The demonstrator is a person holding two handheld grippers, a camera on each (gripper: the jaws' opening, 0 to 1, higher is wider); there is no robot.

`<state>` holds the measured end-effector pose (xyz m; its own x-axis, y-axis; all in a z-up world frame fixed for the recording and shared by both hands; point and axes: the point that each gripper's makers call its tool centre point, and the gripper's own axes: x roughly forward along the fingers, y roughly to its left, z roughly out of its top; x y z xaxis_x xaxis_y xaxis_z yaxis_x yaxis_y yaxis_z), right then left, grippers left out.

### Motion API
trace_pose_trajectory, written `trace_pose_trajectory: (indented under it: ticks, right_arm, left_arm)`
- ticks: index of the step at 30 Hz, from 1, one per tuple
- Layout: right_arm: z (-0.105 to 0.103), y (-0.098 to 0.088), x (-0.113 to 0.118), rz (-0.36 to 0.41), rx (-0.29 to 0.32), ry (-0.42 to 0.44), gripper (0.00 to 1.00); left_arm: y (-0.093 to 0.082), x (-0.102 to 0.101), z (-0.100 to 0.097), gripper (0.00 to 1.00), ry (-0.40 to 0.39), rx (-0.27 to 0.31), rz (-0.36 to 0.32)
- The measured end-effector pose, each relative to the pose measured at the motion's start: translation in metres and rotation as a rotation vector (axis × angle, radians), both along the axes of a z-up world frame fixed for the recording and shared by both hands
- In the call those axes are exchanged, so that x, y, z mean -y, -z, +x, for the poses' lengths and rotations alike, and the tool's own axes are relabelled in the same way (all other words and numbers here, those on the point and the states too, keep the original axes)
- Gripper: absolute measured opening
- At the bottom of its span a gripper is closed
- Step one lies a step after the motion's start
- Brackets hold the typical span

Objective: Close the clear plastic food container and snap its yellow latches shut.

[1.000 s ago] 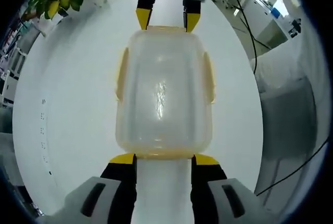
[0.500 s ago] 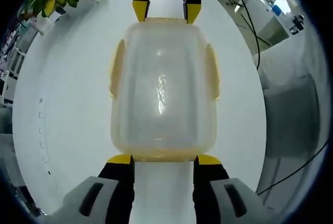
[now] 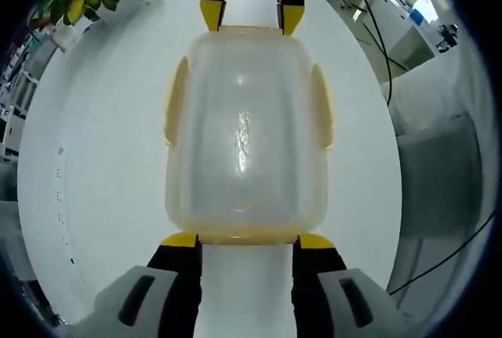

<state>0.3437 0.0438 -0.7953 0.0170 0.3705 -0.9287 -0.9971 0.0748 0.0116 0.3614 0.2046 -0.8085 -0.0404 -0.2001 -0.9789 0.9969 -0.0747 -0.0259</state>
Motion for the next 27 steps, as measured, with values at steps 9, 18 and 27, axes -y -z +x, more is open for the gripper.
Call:
trace_pose_trajectory:
  ticks: [9,18,27]
  right_arm:
    - [0.002,0.009,0.008,-0.014,0.033,0.012,0.41]
    - [-0.007,0.032,0.035,-0.059,-0.022,0.114,0.43]
    - [-0.008,0.018,0.036,0.045,-0.095,0.269,0.44]
  left_arm:
    - [0.007,-0.005,0.0,0.4,-0.038,-0.001,-0.028]
    - [0.029,-0.037,-0.007,0.38,-0.263,-0.07,0.045]
    - [-0.001,-0.03,-0.001,0.51,-0.515,-0.15,-0.14]
